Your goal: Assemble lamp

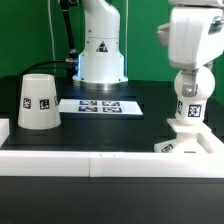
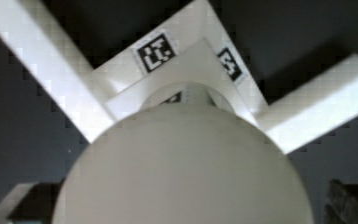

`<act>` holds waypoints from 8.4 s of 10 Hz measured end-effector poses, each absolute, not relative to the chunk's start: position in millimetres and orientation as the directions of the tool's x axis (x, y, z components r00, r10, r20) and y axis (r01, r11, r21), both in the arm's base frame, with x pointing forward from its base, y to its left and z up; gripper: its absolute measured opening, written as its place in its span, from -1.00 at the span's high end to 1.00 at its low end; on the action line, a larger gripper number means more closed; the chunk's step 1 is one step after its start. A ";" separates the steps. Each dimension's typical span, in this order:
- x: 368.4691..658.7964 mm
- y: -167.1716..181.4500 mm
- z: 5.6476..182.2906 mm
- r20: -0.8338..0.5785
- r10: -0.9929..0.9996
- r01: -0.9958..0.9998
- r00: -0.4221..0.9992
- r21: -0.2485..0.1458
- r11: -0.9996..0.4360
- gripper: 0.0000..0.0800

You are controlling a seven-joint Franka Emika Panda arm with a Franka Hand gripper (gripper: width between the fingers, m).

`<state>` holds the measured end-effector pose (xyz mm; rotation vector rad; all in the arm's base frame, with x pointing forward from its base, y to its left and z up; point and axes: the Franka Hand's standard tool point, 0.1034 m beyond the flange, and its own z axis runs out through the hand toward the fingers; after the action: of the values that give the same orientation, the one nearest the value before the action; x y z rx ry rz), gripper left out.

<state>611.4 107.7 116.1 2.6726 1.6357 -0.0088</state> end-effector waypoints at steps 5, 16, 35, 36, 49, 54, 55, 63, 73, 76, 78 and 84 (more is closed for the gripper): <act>618.2 106.0 114.5 -0.045 0.986 0.987 0.160 0.026 -0.159 -0.75; 618.5 90.7 111.6 -0.005 0.869 0.867 0.495 0.068 -0.494 -0.44; 607.0 102.4 107.9 -0.035 -0.577 -0.578 0.816 -0.012 -0.816 -0.45; 606.9 102.7 107.7 -0.037 -0.615 -0.616 0.787 -0.011 -0.788 -0.45; 609.0 109.0 105.9 -0.133 -0.976 -0.984 -0.175 0.040 0.171 -0.45; 607.0 109.7 106.5 -0.136 -0.986 -0.995 0.094 0.020 -0.098 -0.75; 605.9 109.7 107.3 -0.140 -0.960 -0.970 0.240 0.007 -0.244 -0.75; 607.0 103.7 109.1 -0.065 -0.378 -0.382 0.923 -0.064 -0.922 -0.75; 607.9 105.9 110.3 -0.005 0.428 0.427 0.904 -0.053 -0.903 -0.75; 605.4 104.5 109.9 -0.014 0.677 0.675 0.736 -0.067 -0.735 -0.75; 607.5 101.1 109.9 -0.013 0.799 0.796 0.602 -0.076 -0.601 -0.75; 611.2 103.2 113.2 -0.016 0.872 0.871 0.489 -0.052 -0.489 -0.71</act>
Offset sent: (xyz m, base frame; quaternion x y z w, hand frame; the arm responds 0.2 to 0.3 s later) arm 0.0001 0.0029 0.0034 -0.0076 0.0071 -0.2006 0.9796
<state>611.2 103.2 113.2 2.7424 1.6050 -0.0630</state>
